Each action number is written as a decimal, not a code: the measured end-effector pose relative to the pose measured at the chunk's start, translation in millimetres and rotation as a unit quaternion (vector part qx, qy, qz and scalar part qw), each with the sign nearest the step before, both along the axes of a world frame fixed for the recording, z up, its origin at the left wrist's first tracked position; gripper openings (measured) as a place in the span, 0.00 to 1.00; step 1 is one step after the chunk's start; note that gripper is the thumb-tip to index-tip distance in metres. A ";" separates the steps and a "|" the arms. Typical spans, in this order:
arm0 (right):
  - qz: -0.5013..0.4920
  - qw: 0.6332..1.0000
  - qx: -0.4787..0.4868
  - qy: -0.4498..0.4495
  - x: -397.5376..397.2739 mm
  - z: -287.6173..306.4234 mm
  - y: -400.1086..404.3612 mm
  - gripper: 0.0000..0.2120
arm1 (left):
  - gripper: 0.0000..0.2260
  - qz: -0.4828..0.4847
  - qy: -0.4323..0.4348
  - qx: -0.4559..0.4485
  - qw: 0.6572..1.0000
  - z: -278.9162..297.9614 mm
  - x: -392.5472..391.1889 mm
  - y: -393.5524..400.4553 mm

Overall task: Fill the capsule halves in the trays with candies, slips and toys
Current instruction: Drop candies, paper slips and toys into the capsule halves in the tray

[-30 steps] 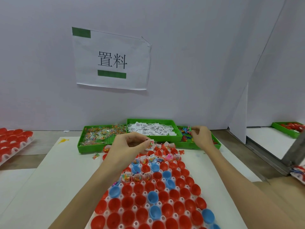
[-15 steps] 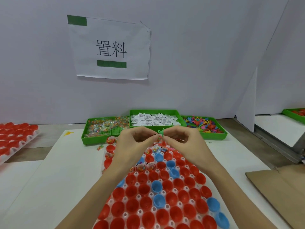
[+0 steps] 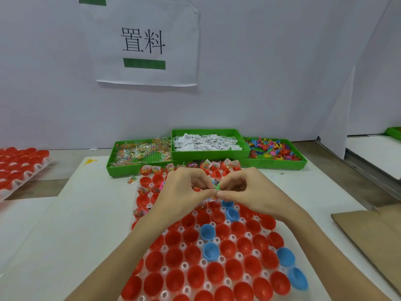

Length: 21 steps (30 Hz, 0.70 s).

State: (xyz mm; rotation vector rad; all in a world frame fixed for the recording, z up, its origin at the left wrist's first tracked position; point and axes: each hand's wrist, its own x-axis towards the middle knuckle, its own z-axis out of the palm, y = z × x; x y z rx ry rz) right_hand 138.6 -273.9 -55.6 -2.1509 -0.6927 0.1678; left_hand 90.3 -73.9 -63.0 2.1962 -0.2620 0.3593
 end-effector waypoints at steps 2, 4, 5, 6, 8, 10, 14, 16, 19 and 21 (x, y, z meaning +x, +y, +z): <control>-0.005 1.000 -0.024 -0.006 0.7 -4.9 3.7 0.07 | 0.05 -0.003 0.000 0.037 0.999 -2.2 0.1 0.2; -0.013 0.999 -0.038 -0.012 0.4 -8.1 6.6 0.09 | 0.05 -0.005 0.000 0.062 0.998 -4.3 0.4 -0.3; -0.015 0.999 -0.045 -0.018 0.0 -8.8 7.7 0.09 | 0.06 -0.006 -0.001 0.068 0.998 -5.0 0.5 -0.5; -0.016 0.998 -0.051 -0.025 -0.5 -9.0 8.3 0.08 | 0.06 -0.008 -0.003 0.073 0.997 -5.2 0.6 -0.4; -0.017 0.997 -0.070 -0.039 -1.7 -8.8 9.7 0.07 | 0.06 -0.021 0.005 0.087 0.996 -4.0 0.5 0.5; -0.016 0.994 -0.092 -0.051 -3.8 -8.6 11.9 0.06 | 0.05 -0.045 0.021 0.099 0.994 -2.1 0.6 1.9; -0.019 0.987 -0.129 -0.090 -7.4 -8.4 15.7 0.06 | 0.04 -0.044 0.022 0.142 0.989 -1.8 0.4 1.3; -0.018 0.985 -0.138 -0.104 -8.7 -8.9 17.1 0.07 | 0.03 -0.023 0.004 0.161 0.987 -3.7 -0.8 -0.9; -0.028 0.980 -0.152 -0.126 -9.3 -10.5 18.5 0.07 | 0.03 -0.005 -0.032 0.202 0.979 -4.9 -1.6 -4.3; -0.027 0.982 -0.145 -0.115 -7.9 -10.1 17.2 0.06 | 0.03 -0.001 -0.040 0.227 0.973 -5.9 -0.6 -5.2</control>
